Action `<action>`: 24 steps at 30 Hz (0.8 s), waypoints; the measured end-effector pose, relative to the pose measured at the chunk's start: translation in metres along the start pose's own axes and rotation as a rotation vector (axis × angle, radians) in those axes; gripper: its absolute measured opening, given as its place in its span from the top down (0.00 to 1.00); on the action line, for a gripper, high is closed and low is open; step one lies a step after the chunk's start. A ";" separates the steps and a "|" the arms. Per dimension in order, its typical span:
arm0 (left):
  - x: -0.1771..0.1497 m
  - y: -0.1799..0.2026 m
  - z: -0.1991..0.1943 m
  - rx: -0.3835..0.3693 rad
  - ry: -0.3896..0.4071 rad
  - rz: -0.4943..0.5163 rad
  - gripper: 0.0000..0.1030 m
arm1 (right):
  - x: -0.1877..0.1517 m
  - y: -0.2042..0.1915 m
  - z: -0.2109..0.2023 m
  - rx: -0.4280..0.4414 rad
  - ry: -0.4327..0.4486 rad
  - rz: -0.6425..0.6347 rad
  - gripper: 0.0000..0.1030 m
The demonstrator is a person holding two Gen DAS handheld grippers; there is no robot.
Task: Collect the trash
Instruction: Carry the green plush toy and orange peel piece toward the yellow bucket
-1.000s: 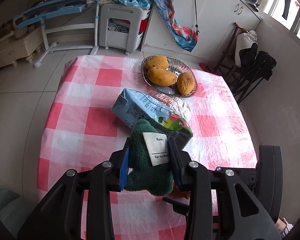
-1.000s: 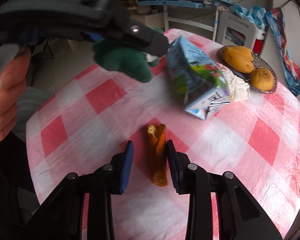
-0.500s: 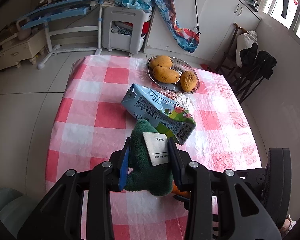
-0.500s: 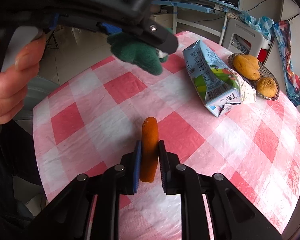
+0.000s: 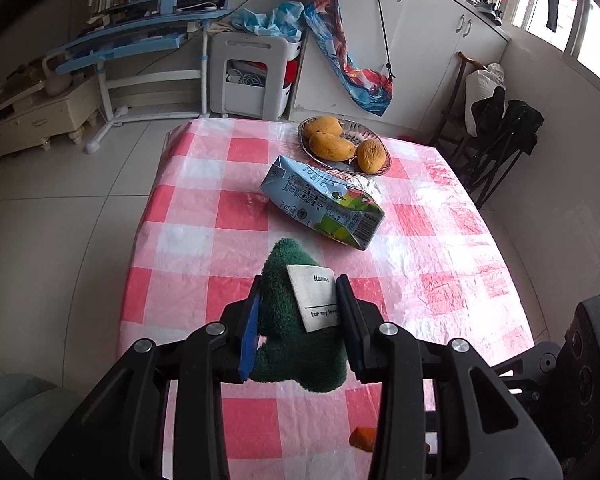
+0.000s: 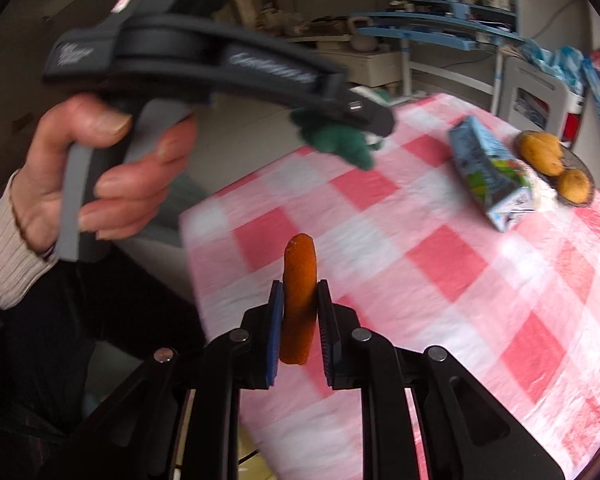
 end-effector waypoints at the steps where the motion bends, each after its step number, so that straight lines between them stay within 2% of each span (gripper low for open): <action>1: -0.003 0.002 -0.004 0.006 0.008 0.010 0.67 | -0.003 -0.008 0.000 0.015 -0.006 -0.012 0.83; 6: -0.022 0.009 -0.025 0.031 0.032 0.042 0.67 | -0.020 -0.042 -0.002 0.093 -0.030 -0.045 0.83; 11: -0.046 0.003 -0.042 0.037 0.031 0.013 0.67 | -0.039 -0.080 0.003 0.147 -0.069 -0.080 0.83; 22: -0.094 0.002 -0.067 0.053 0.018 -0.002 0.67 | -0.066 -0.114 0.022 0.148 -0.158 -0.116 0.82; 24: -0.102 0.004 -0.070 0.055 0.012 -0.001 0.67 | -0.071 -0.116 0.025 0.136 -0.172 -0.116 0.79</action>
Point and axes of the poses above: each gripper's, at about its wrist camera, not at the fingertips, and z roughly the way its jaws point, y to its right, x to its top, the point moved 5 cm from there along z, roughly the way its jaws point, and after that the axes turned 1 degree about y, right-handed, at the moved point
